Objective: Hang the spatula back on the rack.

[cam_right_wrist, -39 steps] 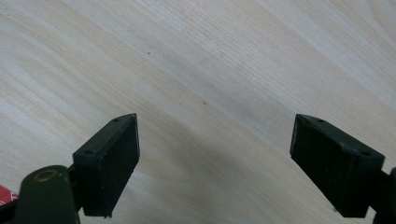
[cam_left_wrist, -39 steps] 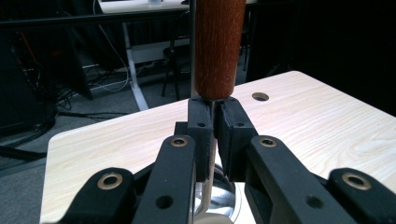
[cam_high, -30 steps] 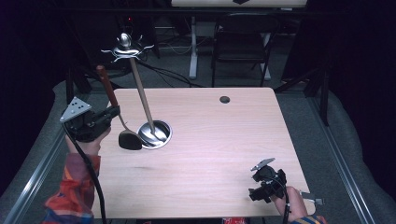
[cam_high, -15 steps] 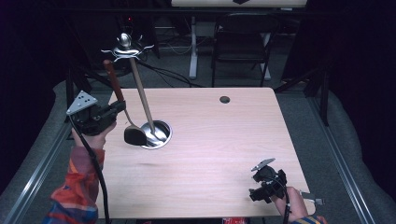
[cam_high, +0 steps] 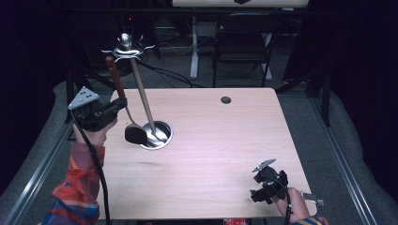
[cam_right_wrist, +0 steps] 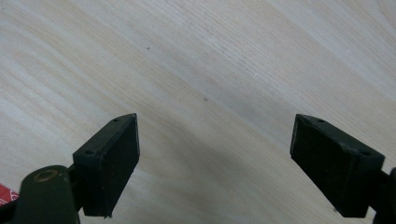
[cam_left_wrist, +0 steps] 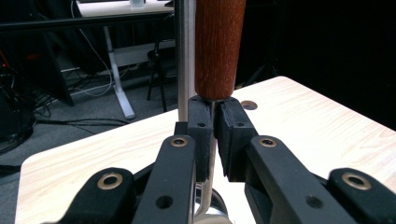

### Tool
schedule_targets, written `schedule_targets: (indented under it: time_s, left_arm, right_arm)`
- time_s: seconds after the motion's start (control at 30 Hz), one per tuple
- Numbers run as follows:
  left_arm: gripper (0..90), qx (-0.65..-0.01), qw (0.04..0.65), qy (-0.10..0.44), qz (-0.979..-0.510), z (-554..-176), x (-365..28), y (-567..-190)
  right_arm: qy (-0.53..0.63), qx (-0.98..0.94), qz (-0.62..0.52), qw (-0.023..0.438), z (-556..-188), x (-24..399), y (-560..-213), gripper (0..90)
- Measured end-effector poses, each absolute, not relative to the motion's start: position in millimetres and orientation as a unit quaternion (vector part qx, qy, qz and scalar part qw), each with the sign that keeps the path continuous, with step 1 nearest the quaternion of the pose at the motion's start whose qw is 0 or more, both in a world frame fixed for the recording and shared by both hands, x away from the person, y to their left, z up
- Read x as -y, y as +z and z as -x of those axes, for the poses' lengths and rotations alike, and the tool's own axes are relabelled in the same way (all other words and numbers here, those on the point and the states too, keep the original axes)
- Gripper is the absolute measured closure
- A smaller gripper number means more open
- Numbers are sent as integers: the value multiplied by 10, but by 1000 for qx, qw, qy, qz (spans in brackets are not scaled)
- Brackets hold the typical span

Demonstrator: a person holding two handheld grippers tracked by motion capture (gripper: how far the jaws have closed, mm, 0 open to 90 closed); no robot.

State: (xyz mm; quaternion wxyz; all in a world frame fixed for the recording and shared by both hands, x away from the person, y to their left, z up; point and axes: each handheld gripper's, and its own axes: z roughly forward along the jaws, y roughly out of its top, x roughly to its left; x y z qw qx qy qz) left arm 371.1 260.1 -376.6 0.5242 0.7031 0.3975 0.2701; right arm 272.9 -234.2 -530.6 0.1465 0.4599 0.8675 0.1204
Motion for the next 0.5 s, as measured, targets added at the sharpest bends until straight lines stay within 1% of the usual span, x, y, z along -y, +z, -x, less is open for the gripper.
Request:
schedule_targets:
  time_s: [0.5]
  left_arm:
    - [840,-397,524,264,-706,-3760,-2614,-3750]
  right_arm:
    - [120,-867,-460,151,-2725,2338,-5305,153]
